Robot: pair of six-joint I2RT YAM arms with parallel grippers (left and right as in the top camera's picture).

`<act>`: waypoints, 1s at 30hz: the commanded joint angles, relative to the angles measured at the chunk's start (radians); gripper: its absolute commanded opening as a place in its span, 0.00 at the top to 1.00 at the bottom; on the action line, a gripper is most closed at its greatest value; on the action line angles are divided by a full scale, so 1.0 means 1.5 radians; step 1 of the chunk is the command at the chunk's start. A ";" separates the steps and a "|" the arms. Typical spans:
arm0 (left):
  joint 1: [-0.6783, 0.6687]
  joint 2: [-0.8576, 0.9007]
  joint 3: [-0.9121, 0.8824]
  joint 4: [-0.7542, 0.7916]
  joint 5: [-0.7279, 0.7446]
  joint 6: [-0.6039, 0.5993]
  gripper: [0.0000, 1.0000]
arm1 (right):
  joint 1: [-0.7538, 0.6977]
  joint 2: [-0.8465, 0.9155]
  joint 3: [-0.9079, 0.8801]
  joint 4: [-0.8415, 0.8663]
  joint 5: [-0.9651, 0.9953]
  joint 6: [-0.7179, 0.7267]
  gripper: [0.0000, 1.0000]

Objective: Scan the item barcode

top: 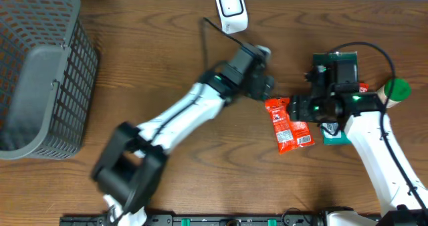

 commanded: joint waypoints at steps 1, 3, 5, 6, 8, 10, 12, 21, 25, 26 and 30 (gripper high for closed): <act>0.047 -0.058 0.004 -0.056 -0.013 0.001 0.20 | 0.049 -0.002 -0.005 -0.002 0.004 -0.002 0.27; 0.073 -0.072 0.004 -0.106 -0.013 0.001 0.20 | 0.086 -0.002 -0.005 -0.005 0.040 0.023 0.28; 0.101 -0.080 0.004 -0.161 -0.013 0.001 0.20 | 0.123 -0.002 -0.005 -0.012 0.084 0.051 0.27; 0.114 -0.080 0.004 -0.188 -0.013 0.001 0.20 | 0.143 -0.002 -0.005 -0.017 0.108 0.067 0.27; 0.140 -0.080 0.003 -0.241 -0.013 0.001 0.20 | 0.187 -0.002 -0.005 -0.026 0.155 0.092 0.28; 0.163 -0.079 0.003 -0.284 -0.013 0.001 0.20 | 0.222 -0.002 -0.008 -0.027 0.194 0.105 0.30; 0.181 -0.079 0.003 -0.310 -0.013 0.001 0.20 | 0.257 -0.001 -0.014 -0.023 0.239 0.118 0.30; 0.227 -0.079 0.003 -0.315 -0.021 0.001 0.20 | 0.333 0.050 -0.074 0.024 0.406 0.208 0.34; 0.231 -0.079 0.003 -0.316 -0.048 0.001 0.20 | 0.334 0.098 -0.095 0.056 0.435 0.208 0.34; 0.231 -0.079 0.003 -0.316 -0.048 0.001 0.20 | 0.334 0.108 -0.095 0.056 0.441 0.208 0.36; 0.231 -0.079 0.003 -0.316 -0.048 0.001 0.20 | 0.333 0.146 -0.095 0.058 0.466 0.209 0.48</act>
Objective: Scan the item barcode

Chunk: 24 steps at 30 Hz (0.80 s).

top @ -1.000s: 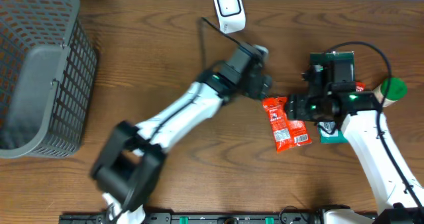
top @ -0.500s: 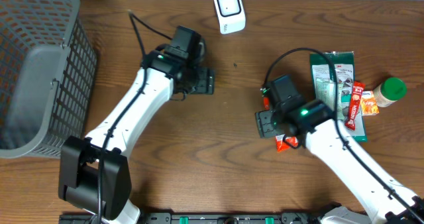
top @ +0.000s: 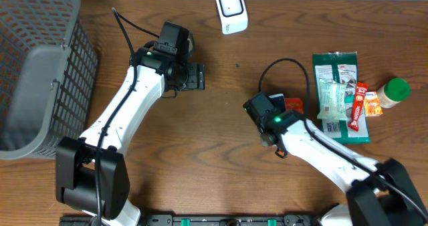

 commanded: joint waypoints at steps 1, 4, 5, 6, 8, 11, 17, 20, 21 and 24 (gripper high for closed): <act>0.003 0.002 0.003 -0.002 -0.013 0.001 0.20 | 0.006 0.025 -0.003 0.005 0.052 0.013 0.51; 0.003 0.002 0.003 -0.002 -0.013 0.001 0.19 | 0.006 0.035 -0.003 0.013 0.052 0.013 0.67; 0.003 0.002 0.003 -0.002 -0.013 0.001 0.19 | 0.006 0.035 -0.003 0.014 0.052 0.013 0.71; 0.003 0.002 0.003 -0.002 -0.013 0.001 0.20 | 0.006 0.035 -0.003 0.016 0.052 0.013 0.74; 0.003 0.002 0.003 -0.002 -0.013 0.001 0.19 | 0.006 0.035 -0.003 0.017 0.052 0.013 0.79; 0.003 0.002 0.003 -0.002 -0.013 0.001 0.19 | 0.003 0.035 -0.001 0.014 0.053 0.009 0.91; 0.003 0.002 0.003 -0.002 -0.013 0.001 0.19 | -0.032 0.014 0.022 0.012 0.049 -0.003 0.85; 0.003 0.002 0.003 -0.002 -0.013 0.001 0.19 | -0.045 0.012 0.023 0.017 0.038 -0.002 0.54; 0.003 0.002 0.003 -0.002 -0.013 0.001 0.19 | -0.048 0.012 0.022 0.017 0.028 -0.002 0.53; 0.003 0.002 0.003 -0.002 -0.013 0.001 0.19 | -0.050 0.012 0.011 0.037 0.011 -0.002 0.53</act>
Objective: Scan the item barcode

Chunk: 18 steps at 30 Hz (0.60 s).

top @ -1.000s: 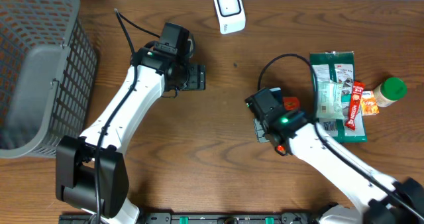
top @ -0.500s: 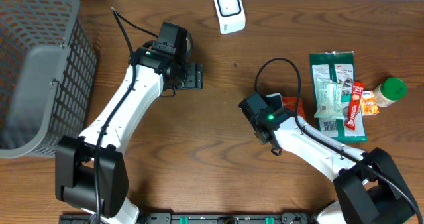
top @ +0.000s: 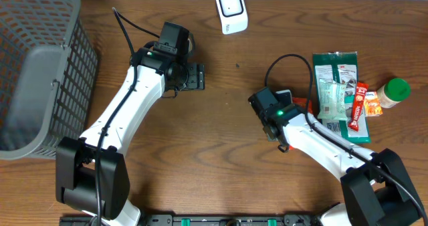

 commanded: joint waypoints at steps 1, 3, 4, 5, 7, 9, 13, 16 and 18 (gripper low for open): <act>0.003 0.002 0.003 -0.002 -0.009 0.001 0.19 | -0.004 -0.013 -0.003 0.024 -0.012 0.001 0.54; 0.003 0.002 0.003 -0.002 -0.009 0.001 0.19 | -0.001 -0.011 -0.014 0.037 -0.011 0.001 0.54; 0.003 0.002 0.003 -0.002 -0.009 0.001 0.19 | -0.001 -0.008 -0.019 0.040 -0.011 0.001 0.54; 0.003 0.002 0.003 -0.002 -0.009 0.001 0.19 | -0.001 -0.007 -0.024 0.044 -0.009 0.001 0.53; 0.003 0.002 0.003 -0.002 -0.009 0.001 0.19 | -0.003 -0.004 -0.037 0.055 0.004 0.000 0.52; 0.003 0.002 0.003 -0.002 -0.009 0.001 0.19 | -0.005 -0.004 -0.050 0.070 0.020 0.000 0.52; 0.003 0.002 0.003 -0.002 -0.009 0.001 0.19 | -0.006 -0.004 -0.056 0.075 0.026 0.000 0.66; 0.003 0.002 0.003 -0.002 -0.009 0.001 0.19 | -0.006 -0.003 -0.057 0.075 0.026 0.000 0.74; 0.003 0.002 0.003 -0.002 -0.009 0.001 0.19 | -0.006 -0.003 -0.061 0.080 0.026 0.000 0.61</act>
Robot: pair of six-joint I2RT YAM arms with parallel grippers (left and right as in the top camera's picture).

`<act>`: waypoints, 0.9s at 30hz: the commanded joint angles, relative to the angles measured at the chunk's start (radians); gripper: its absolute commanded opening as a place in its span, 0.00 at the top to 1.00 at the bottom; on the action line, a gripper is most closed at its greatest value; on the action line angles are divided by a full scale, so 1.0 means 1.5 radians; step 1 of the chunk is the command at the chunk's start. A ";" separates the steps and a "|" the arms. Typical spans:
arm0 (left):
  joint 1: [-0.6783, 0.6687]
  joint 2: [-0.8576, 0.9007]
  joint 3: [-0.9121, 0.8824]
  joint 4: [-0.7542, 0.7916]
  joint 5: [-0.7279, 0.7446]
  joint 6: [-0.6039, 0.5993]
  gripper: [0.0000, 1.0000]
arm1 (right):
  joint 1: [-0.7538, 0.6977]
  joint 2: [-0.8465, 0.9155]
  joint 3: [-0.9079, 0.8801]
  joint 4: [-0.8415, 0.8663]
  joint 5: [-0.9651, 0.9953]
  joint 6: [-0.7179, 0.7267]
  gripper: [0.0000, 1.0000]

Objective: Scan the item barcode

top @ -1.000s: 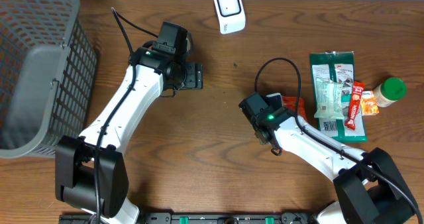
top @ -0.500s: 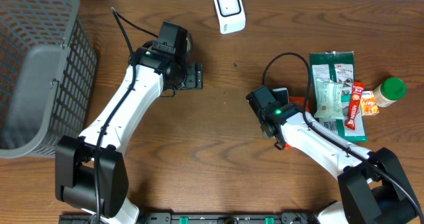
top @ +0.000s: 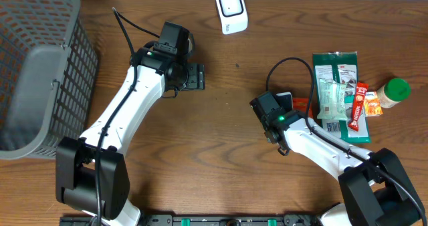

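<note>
The white barcode scanner [top: 231, 11] stands at the table's far edge. My right gripper [top: 293, 103] points right at mid-table. A red snack packet [top: 301, 104] sits at its fingers. Only a sliver of the packet shows, and the gripper seems shut on it. My left gripper [top: 194, 77] hangs open and empty left of centre, well below and left of the scanner.
A grey mesh basket [top: 40, 72] fills the left side. At the right lie a green packet [top: 336, 85], a small red packet [top: 361, 99] and a green-capped bottle [top: 393, 92]. A black cable [top: 287, 65] loops over the right wrist.
My right wrist has shifted slightly to the right and towards the near edge, with the red packet still at its fingers. The left arm has not moved.
The red packet first lay flat at mid-table, with my left gripper at its top end and my right gripper over the green packet. Then the left arm stood back left of centre and the right gripper had the red packet. The right gripper has since edged rightwards.
</note>
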 commanded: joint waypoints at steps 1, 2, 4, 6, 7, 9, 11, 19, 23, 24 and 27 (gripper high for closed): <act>0.003 0.002 0.003 -0.002 -0.009 0.001 0.19 | -0.003 -0.003 -0.013 0.007 0.013 0.004 0.60; 0.003 0.002 0.003 -0.002 -0.009 0.001 0.19 | -0.003 -0.003 -0.015 0.009 0.013 0.004 0.61; 0.003 0.002 0.003 -0.002 -0.009 0.001 0.19 | -0.003 -0.003 -0.019 0.014 0.013 0.004 0.62; 0.003 0.002 0.003 -0.002 -0.009 0.001 0.19 | -0.002 -0.003 -0.023 0.018 0.013 0.004 0.64; 0.003 0.002 0.003 -0.002 -0.009 0.001 0.19 | -0.002 -0.003 -0.025 0.020 0.013 0.004 0.65; 0.003 0.002 0.003 -0.002 -0.009 0.001 0.19 | -0.003 -0.003 -0.029 0.022 0.010 0.004 0.76; 0.003 0.002 0.003 -0.002 -0.009 0.001 0.19 | -0.003 -0.003 -0.028 0.022 0.011 -0.003 0.99; 0.003 0.002 0.003 -0.002 -0.009 0.001 0.19 | -0.015 -0.072 0.068 -0.051 -0.084 -0.066 0.99; 0.003 0.002 0.003 -0.002 -0.009 0.001 0.19 | -0.059 -0.130 0.107 -0.062 -0.198 -0.113 0.99; 0.003 0.002 0.003 -0.002 -0.009 0.001 0.19 | -0.075 -0.145 0.109 -0.062 -0.226 -0.122 0.99; 0.003 0.002 0.003 -0.002 -0.009 0.001 0.19 | -0.129 -0.177 0.110 -0.072 -0.269 -0.131 0.98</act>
